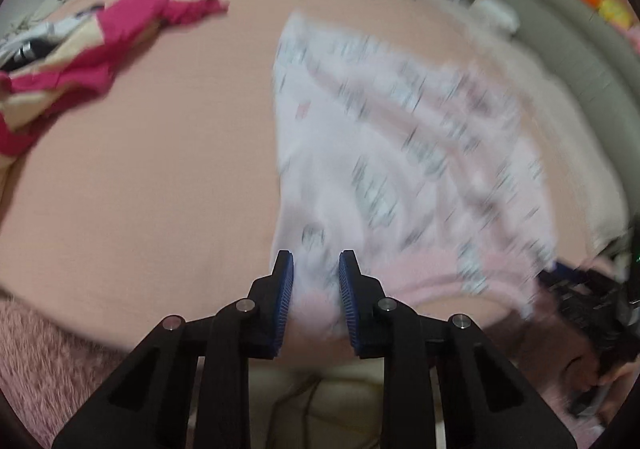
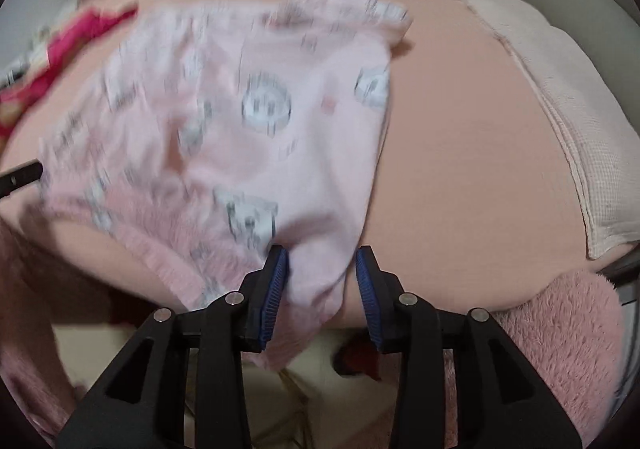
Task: Fold clothes
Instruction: 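Drag the waistband with both grippers to smooth the pants flat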
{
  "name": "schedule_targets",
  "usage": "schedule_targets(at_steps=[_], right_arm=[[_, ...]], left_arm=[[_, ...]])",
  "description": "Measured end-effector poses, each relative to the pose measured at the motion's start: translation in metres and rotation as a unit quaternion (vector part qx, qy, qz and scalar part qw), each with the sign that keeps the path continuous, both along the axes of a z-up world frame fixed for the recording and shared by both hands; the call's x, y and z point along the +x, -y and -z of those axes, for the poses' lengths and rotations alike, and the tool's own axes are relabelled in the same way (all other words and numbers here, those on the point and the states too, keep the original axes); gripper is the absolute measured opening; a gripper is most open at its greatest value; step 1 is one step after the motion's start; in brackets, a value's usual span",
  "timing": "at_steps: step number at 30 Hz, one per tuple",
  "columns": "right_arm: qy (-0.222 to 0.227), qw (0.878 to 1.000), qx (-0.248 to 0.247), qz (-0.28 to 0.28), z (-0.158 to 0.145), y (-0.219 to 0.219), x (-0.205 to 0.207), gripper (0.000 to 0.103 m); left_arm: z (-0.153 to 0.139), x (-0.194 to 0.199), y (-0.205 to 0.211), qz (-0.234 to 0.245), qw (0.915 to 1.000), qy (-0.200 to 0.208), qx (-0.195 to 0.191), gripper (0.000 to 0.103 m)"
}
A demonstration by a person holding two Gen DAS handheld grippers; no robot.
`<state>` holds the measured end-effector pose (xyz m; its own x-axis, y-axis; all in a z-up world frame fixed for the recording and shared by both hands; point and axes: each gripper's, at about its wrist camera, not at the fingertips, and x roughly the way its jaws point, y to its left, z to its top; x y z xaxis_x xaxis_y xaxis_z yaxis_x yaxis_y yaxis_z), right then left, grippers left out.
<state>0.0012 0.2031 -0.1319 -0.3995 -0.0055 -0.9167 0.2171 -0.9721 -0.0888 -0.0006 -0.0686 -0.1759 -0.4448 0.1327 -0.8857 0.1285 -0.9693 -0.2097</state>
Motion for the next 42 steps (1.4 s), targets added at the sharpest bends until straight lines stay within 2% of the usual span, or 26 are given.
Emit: schedule_targets(at_steps=[2, 3, 4, 5, 9, 10, 16, 18, 20, 24, 29, 30, 31, 32, 35, 36, 38, 40, 42], right_arm=[[0.015, 1.0, -0.001, 0.001, -0.002, -0.01, 0.005, 0.038], [0.016, 1.0, 0.009, 0.005, -0.004, -0.013, 0.008, 0.05], [0.013, 1.0, 0.025, 0.012, -0.007, -0.017, 0.01, 0.054], [0.009, 1.0, 0.011, 0.011, -0.011, -0.02, 0.013, 0.054], [-0.01, 0.995, -0.1, -0.003, -0.033, -0.037, 0.028, 0.051], [-0.01, 0.995, -0.099, -0.004, -0.033, -0.038, 0.029, 0.051], [0.016, 1.0, -0.007, -0.011, -0.013, -0.03, 0.033, 0.051], [0.024, 0.999, 0.023, -0.013, -0.006, -0.027, 0.034, 0.052], [0.021, 1.0, 0.0, -0.011, -0.011, -0.037, 0.039, 0.052], [0.024, 0.998, -0.051, -0.014, -0.016, -0.048, 0.043, 0.056], [0.043, 0.994, -0.093, -0.03, -0.014, -0.05, 0.043, 0.056], [0.054, 0.994, -0.089, -0.04, -0.011, -0.047, 0.039, 0.056], [0.059, 0.994, -0.084, -0.047, -0.008, -0.045, 0.038, 0.056], [0.057, 0.994, -0.077, -0.049, -0.007, -0.044, 0.039, 0.055], [0.045, 0.997, -0.056, -0.034, -0.01, -0.052, 0.04, 0.024], [0.046, 0.996, -0.068, -0.033, -0.012, -0.057, 0.042, 0.019], [0.05, 0.994, -0.091, -0.036, -0.017, -0.066, 0.047, 0.019], [0.051, 0.994, -0.085, -0.047, -0.022, -0.069, 0.053, 0.019], [0.062, 0.993, -0.078, -0.067, -0.018, -0.052, 0.046, 0.022]], left_arm=[[-0.002, 0.008, 0.001, -0.002, 1.0, 0.001, 0.003, 0.024], [-0.005, 0.013, 0.002, -0.002, 1.0, -0.003, 0.009, 0.02], [-0.008, 0.019, 0.004, -0.002, 0.9998, -0.009, 0.016, 0.019], [-0.012, 0.025, 0.006, -0.006, 0.9995, -0.022, 0.022, 0.018], [-0.03, 0.033, 0.009, -0.017, 0.9967, -0.075, 0.028, 0.019], [-0.03, 0.03, 0.002, -0.003, 0.9968, -0.076, 0.024, 0.019], [-0.034, 0.013, -0.04, 0.079, 0.9934, -0.083, 0.0, 0.019], [-0.028, 0.006, -0.07, 0.126, 0.9884, -0.074, -0.04, 0.023], [-0.022, -0.003, -0.095, 0.168, 0.981, -0.063, -0.073, 0.028], [-0.022, -0.008, -0.12, 0.213, 0.97, -0.07, -0.094, 0.04], [-0.011, -0.013, -0.138, 0.246, 0.9616, -0.061, -0.105, 0.043], [-0.008, -0.013, -0.139, 0.248, 0.9607, -0.06, -0.108, 0.04], [-0.006, -0.012, -0.14, 0.249, 0.9597, -0.063, -0.115, 0.033], [-0.006, -0.011, -0.139, 0.246, 0.9599, -0.067, -0.117, 0.015], [-0.01, -0.007, -0.134, 0.233, 0.9638, -0.074, -0.107, 0.01], [-0.012, -0.005, -0.131, 0.228, 0.9655, -0.075, -0.101, 0.009], [-0.015, 0.0, -0.127, 0.225, 0.9674, -0.073, -0.09, 0.008], [-0.015, 0.006, -0.122, 0.22, 0.9695, -0.067, -0.084, 0.004], [-0.009, 0.007, -0.116, 0.214, 0.9723, -0.048, -0.08, 0.003]])
